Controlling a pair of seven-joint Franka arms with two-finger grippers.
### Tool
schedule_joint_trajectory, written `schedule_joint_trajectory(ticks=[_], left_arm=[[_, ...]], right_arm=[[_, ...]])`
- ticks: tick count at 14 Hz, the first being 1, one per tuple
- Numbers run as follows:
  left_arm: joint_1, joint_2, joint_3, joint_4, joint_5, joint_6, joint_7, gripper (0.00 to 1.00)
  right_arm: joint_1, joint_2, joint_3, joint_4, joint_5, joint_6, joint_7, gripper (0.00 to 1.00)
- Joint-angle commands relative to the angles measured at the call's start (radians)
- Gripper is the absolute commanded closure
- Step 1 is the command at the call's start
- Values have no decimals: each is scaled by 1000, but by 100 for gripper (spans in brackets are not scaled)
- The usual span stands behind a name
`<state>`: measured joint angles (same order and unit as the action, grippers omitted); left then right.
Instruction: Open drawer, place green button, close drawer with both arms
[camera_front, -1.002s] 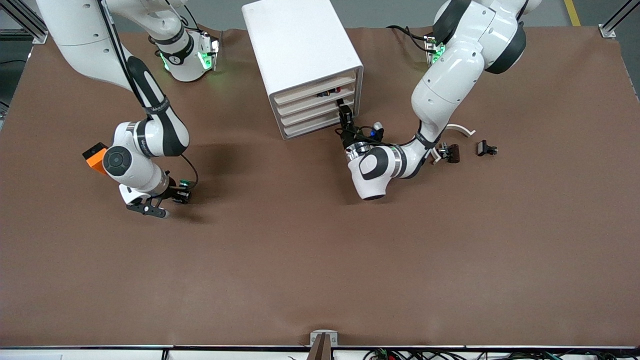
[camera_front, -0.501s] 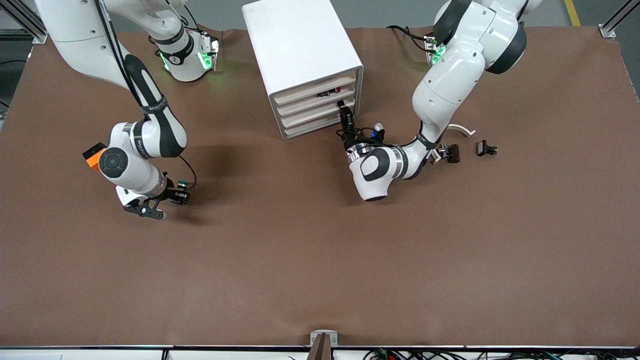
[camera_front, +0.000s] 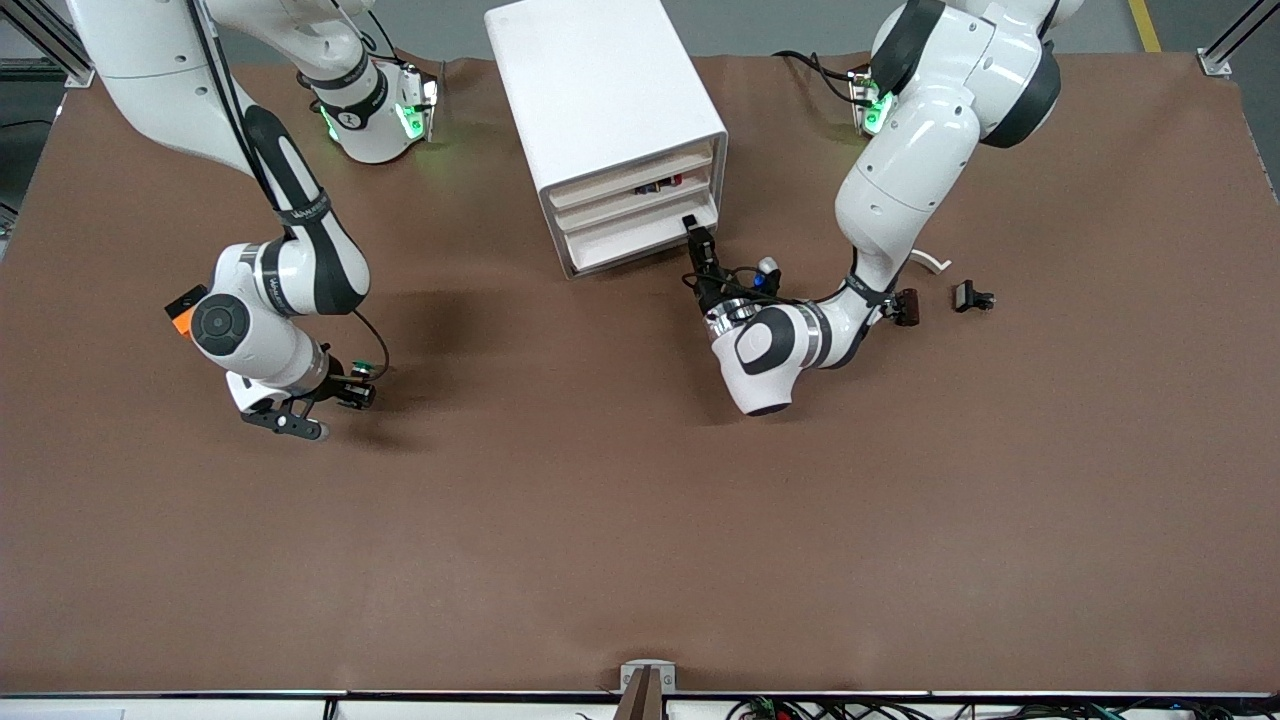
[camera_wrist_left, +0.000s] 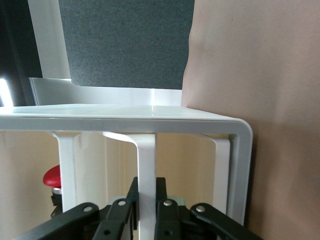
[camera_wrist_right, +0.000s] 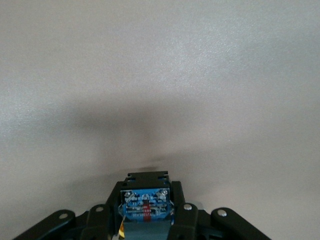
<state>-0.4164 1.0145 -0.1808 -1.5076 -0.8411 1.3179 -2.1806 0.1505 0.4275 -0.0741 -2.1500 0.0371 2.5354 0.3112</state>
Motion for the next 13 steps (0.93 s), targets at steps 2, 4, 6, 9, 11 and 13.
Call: schedule_joint_trajectory(ticks=[2, 4, 6, 9, 11, 13], left_arm=[[2, 21, 37, 43, 25, 12, -8, 87], [11, 22, 37, 49, 25, 14, -7, 87], [13, 27, 50, 61, 23, 15, -5, 87], [19, 30, 64, 70, 23, 17, -5, 87], [25, 30, 73, 78, 23, 15, -4, 86], [30, 30, 80, 83, 23, 15, -4, 86]], right_arm=[[-5, -19, 4, -1, 7, -15, 14, 100], [-6, -19, 4, 4, 7, -21, 14, 100], [-6, -19, 4, 6, 7, -24, 14, 100], [-6, -19, 4, 7, 7, -24, 14, 100], [-6, -19, 4, 7, 7, -24, 14, 100], [-6, -19, 4, 7, 7, -24, 14, 100]])
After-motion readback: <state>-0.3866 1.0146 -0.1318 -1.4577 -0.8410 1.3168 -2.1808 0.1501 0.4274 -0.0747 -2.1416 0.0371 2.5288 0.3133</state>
